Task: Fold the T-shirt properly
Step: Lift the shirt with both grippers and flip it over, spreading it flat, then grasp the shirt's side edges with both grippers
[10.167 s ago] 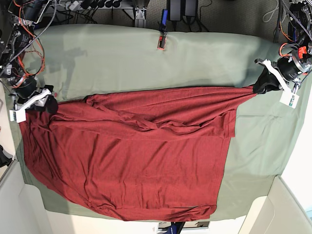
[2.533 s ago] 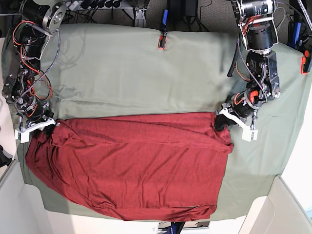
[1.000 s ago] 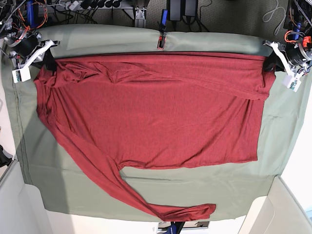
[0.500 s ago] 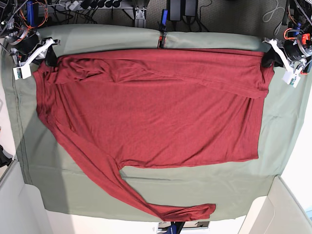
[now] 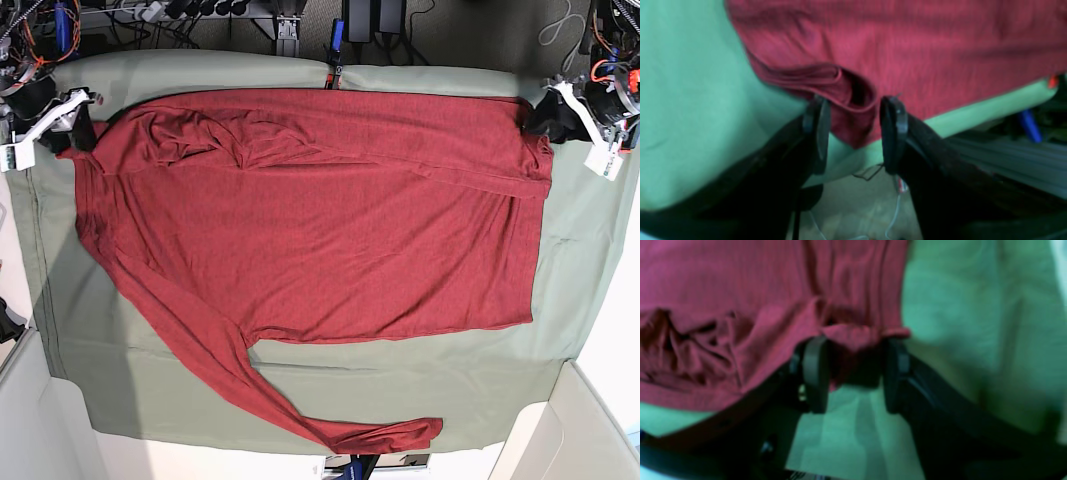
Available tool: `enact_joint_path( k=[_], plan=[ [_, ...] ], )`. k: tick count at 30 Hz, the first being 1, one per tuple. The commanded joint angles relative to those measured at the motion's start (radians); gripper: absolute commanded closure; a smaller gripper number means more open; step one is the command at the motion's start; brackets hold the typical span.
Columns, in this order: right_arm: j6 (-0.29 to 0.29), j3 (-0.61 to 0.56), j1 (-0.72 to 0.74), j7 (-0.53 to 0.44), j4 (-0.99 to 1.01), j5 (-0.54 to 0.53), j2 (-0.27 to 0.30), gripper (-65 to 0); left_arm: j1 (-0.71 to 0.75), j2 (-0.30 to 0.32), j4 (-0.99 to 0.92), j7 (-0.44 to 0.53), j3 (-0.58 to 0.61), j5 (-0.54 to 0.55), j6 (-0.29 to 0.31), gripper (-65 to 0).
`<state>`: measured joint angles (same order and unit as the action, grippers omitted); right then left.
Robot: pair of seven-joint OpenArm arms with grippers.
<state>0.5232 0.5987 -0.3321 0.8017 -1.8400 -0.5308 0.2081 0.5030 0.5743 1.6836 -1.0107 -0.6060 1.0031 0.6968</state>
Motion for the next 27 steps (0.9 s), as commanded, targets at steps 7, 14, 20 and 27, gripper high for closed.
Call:
enact_joint_path(
  k=[7,14,20,27],
  plan=[
    [-0.023,0.031,0.132,-0.065,-0.013,-0.006,0.078,-25.9,-0.047,0.069,0.031,0.016,-0.104,0.063,0.001,-27.4],
    [-0.034,-0.008,0.410,-0.102,0.153,0.032,0.089,-25.9,-0.112,0.109,0.031,0.020,-0.049,0.061,0.001,-27.3],
    [-0.057,-0.133,0.716,-0.242,0.587,0.182,0.089,-25.9,-0.132,0.110,0.030,0.064,0.064,-0.006,0.001,-27.3],
    [-0.056,-0.304,0.958,-0.265,1.004,0.235,0.088,-25.9,-0.190,0.107,0.029,0.098,0.101,-0.061,0.001,-27.3]
  ],
)
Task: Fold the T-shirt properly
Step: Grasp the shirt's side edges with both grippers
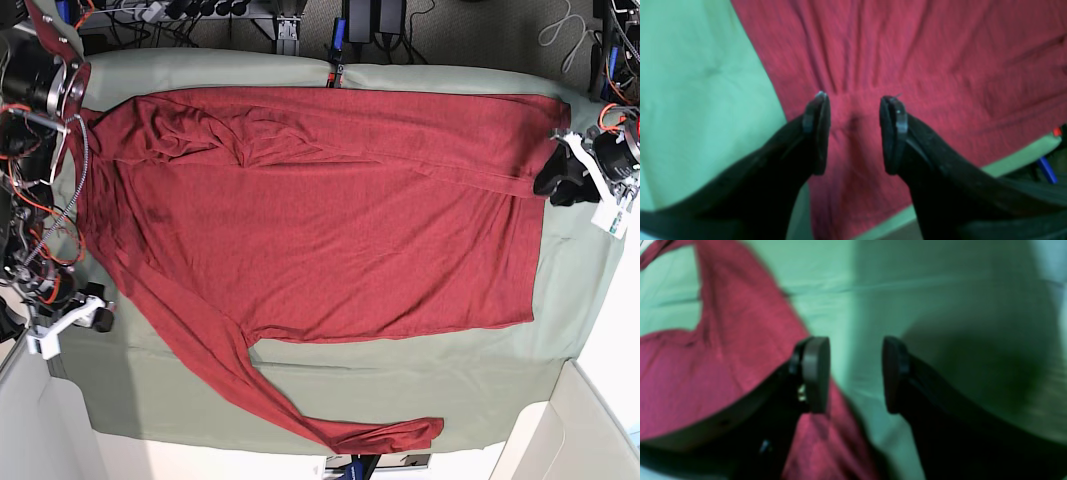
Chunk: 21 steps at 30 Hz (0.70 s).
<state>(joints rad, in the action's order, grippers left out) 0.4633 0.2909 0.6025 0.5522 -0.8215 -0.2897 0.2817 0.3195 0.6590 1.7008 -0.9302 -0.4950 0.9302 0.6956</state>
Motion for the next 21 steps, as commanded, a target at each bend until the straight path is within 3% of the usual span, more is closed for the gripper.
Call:
enact_joint_path(
  k=[1,8,12,17,21],
  plan=[
    [0.005,-0.017,0.034,-0.015,0.010,-0.009,0.013,-25.9,-0.018,0.023,0.010,0.019,-0.010,0.005,0.003,-27.3],
    [0.018,-0.070,0.031,0.052,0.021,-0.014,-0.035,-25.9,-0.106,0.023,-0.081,0.086,-0.010,-0.036,0.003,-27.3],
    [0.043,-0.070,0.031,0.082,0.013,-0.078,-0.053,-25.9,-0.195,0.023,-0.185,0.097,0.014,-0.031,0.003,-27.4],
    [0.042,-0.070,0.029,0.107,0.012,-0.080,-0.055,-25.9,-0.381,0.023,-0.356,0.107,0.118,-0.037,0.003,-27.4],
    [0.042,-0.070,0.009,0.111,0.012,-0.070,-0.055,-25.9,-0.544,0.021,-0.519,0.237,0.237,-0.150,-0.005,-27.4]
  ],
)
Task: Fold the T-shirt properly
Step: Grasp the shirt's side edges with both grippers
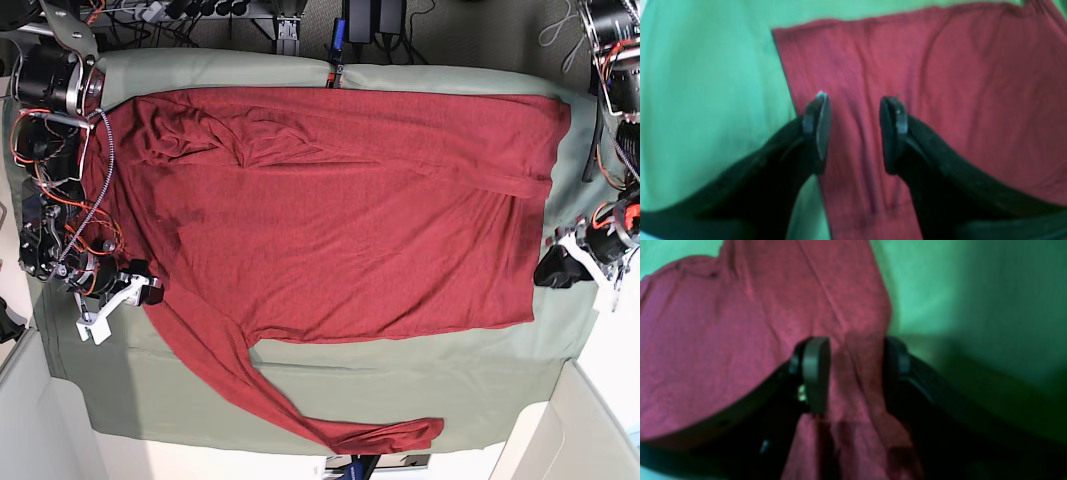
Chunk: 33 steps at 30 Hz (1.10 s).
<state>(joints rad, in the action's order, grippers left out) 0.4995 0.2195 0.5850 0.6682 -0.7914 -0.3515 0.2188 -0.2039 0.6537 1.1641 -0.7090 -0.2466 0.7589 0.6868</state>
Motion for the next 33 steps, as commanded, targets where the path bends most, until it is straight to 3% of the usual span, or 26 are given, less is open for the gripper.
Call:
enact_joint_path(
  k=[1,4,8,15,24,30,33],
  plan=[
    [0.006,0.002,0.020,-0.005,-0.018,-0.006,0.009,-25.9,-0.063,0.023,-0.025,0.048,0.014,-0.011,-0.007,-27.4],
    [0.006,0.002,-0.003,-0.009,-0.018,-0.008,0.011,-25.9,-0.190,0.003,-0.149,0.084,0.082,-0.078,-0.031,-27.4],
    [0.006,0.002,-0.024,-0.014,-0.018,-0.008,0.013,-25.9,-0.317,-0.031,-0.322,0.112,0.151,-0.143,-0.117,-27.3],
    [0.006,0.002,-0.028,-0.014,-0.018,-0.008,0.014,-25.9,-0.411,-0.066,-0.587,0.220,0.169,-0.263,-0.242,-27.3],
    [0.006,0.002,-0.029,-0.017,-0.018,-0.016,0.014,-25.9,-0.407,-0.098,-0.608,0.211,0.169,-0.263,-0.187,-27.3],
    [0.006,0.002,-0.029,-0.017,-0.018,-0.015,0.014,-25.9,-0.396,-0.138,-0.608,0.208,0.169,-0.263,-0.180,-27.3],
    [0.006,0.002,-0.029,-0.017,-0.018,-0.016,0.014,-25.9,-0.394,-0.138,-0.608,0.203,0.169,-0.242,-0.121,-27.3]
  ],
)
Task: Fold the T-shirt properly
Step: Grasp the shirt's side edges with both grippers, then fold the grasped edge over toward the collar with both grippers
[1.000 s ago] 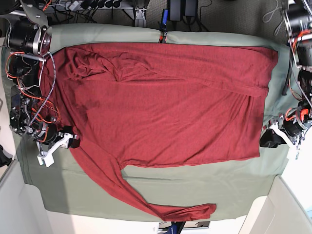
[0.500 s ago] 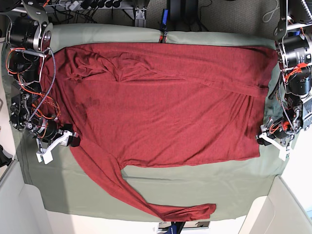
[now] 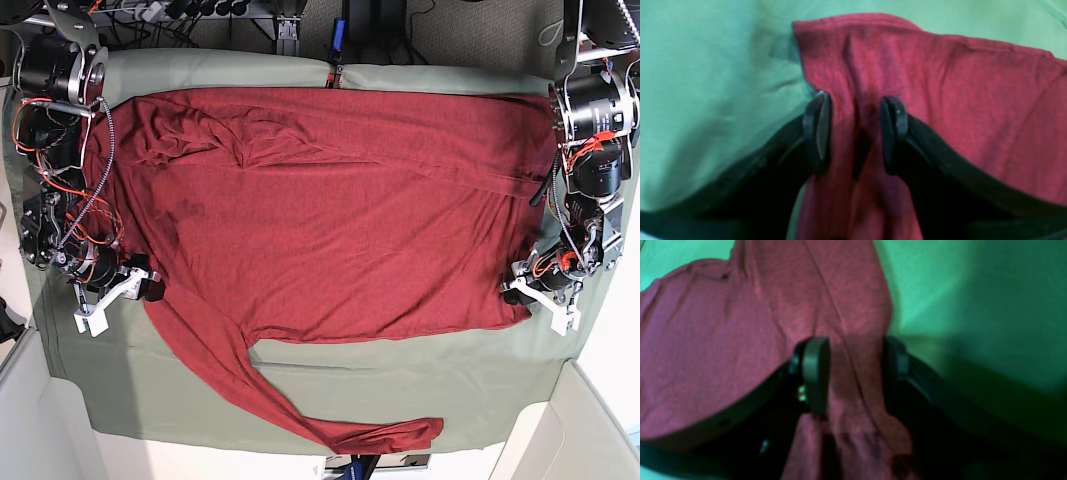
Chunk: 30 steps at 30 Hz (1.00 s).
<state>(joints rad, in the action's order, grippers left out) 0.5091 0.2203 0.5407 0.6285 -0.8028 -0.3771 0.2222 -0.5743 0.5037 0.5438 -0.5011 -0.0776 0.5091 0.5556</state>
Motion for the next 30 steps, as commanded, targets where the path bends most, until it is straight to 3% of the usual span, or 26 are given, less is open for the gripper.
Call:
enact_joint_path(
  k=[1,3,5,6,8,9,10,12,14,24,30],
  plan=[
    [-0.003,0.001,0.016,0.023,-0.007,0.010,0.010,-25.9,-0.024,0.011,0.012,-0.005,0.000,0.014,0.024,-27.2],
    [-0.003,0.001,0.016,0.023,-0.007,0.010,0.010,-25.8,-0.024,0.011,0.012,-0.003,0.000,0.024,0.029,-22.8],
    [-0.003,0.001,0.016,0.022,-0.007,0.010,0.010,-25.4,-0.024,0.011,0.012,-0.003,0.000,0.025,0.029,-14.1],
    [-0.003,0.001,0.016,0.020,-0.007,0.010,0.010,-22.6,-0.024,0.011,0.012,0.000,0.000,0.025,0.031,-8.7],
    [-0.003,0.001,0.016,0.010,-0.007,0.011,0.010,-10.0,-0.024,0.012,0.012,0.022,0.000,0.024,0.033,0.0],
    [-0.003,0.001,0.016,0.000,-0.007,0.011,0.010,-2.3,-0.024,0.013,0.012,0.040,0.000,0.024,0.033,0.0],
    [-0.003,0.001,0.016,-0.005,-0.007,0.011,0.010,0.0,-0.024,0.014,0.012,0.063,0.000,0.021,0.034,0.0],
    [0.002,0.001,0.018,-0.007,-0.010,0.013,0.011,0.0,-0.025,0.020,0.013,0.105,0.000,0.017,0.064,0.0],
    [0.018,0.001,0.018,-0.005,-0.033,0.023,0.011,0.0,-0.025,0.030,0.023,0.117,0.000,0.017,0.138,0.0],
    [0.021,0.001,-0.027,0.093,-0.293,0.052,0.016,0.0,-0.005,0.072,0.128,0.089,0.000,0.018,0.143,0.0],
    [0.021,0.001,-0.120,0.109,-0.409,0.044,0.017,0.0,0.145,0.111,0.296,0.014,0.000,0.026,0.143,0.0]
  ],
)
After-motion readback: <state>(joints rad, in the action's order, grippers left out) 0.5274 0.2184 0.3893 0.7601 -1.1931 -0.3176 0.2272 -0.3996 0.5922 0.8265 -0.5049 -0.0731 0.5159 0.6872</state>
